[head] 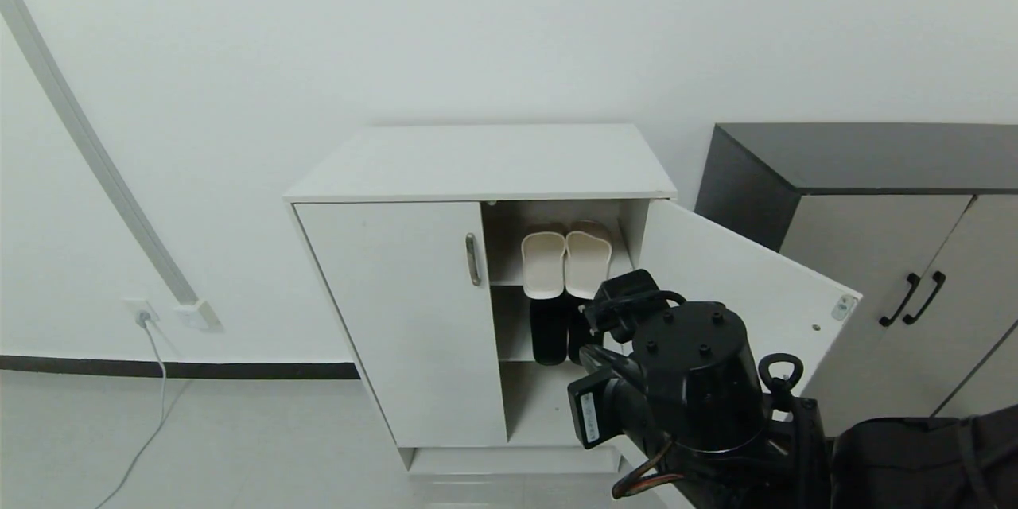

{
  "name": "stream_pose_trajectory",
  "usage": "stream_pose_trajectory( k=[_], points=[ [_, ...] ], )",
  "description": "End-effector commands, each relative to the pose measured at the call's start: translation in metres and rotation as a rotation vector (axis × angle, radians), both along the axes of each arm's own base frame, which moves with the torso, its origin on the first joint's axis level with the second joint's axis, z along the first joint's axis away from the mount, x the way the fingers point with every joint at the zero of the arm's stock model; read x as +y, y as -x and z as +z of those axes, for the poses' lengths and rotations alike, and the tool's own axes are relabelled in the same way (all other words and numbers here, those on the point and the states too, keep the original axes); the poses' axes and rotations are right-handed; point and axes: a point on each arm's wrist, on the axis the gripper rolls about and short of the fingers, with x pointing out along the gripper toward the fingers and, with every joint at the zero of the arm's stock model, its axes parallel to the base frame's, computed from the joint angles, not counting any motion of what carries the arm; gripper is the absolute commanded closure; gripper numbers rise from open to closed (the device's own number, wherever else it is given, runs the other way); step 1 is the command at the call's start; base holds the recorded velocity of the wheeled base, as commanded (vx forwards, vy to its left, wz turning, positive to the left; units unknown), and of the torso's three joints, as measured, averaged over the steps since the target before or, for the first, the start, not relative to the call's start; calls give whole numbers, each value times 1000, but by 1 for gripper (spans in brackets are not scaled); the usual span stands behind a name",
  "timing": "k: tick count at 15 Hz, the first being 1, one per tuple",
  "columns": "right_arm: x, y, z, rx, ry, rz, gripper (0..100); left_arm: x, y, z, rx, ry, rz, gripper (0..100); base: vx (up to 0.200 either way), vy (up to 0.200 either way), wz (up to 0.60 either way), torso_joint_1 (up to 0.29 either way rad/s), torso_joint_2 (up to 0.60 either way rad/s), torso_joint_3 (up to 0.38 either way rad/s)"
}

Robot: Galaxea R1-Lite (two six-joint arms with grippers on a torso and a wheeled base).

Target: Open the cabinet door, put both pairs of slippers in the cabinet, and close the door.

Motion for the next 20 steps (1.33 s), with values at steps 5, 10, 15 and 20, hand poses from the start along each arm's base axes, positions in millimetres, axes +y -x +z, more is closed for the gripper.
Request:
stream_pose_trajectory(
  k=[5,10,15,20],
  points=[
    [-1,-1,0,0,0,-4,100,0,0,0,1,0,-1,100,0,0,0,226,-543,-321],
    [-1,-1,1,-2,-3,-4,100,0,0,0,1,0,1,100,0,0,0,255,-589,-329],
    [-4,-4,2,-4,-4,-17,100,0,0,0,1,0,1,100,0,0,0,195,-427,-237],
    [-4,-4,0,-2,5,-15,100,0,0,0,1,0,1,100,0,0,0,11,-14,-9]
  ],
)
